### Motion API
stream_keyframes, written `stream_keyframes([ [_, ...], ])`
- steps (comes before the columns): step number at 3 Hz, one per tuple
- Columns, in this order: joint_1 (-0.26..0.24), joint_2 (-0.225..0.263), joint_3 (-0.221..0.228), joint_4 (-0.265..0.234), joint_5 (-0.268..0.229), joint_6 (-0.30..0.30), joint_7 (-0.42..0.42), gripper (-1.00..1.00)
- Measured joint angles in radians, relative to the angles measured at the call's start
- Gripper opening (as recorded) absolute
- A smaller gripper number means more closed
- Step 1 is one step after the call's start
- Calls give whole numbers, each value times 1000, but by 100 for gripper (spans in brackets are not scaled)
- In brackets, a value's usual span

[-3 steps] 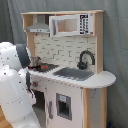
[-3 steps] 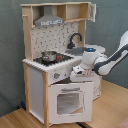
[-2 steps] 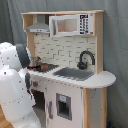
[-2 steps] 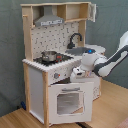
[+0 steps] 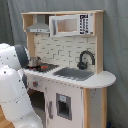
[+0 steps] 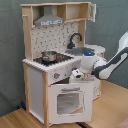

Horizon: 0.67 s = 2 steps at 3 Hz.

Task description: Play with the kitchen

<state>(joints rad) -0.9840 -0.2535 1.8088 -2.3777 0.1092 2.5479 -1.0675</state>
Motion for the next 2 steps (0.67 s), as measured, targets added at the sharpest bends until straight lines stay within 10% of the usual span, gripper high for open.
stream_keyframes([
  [2, -26, -53, 99, 43, 3, 10, 157, -100],
])
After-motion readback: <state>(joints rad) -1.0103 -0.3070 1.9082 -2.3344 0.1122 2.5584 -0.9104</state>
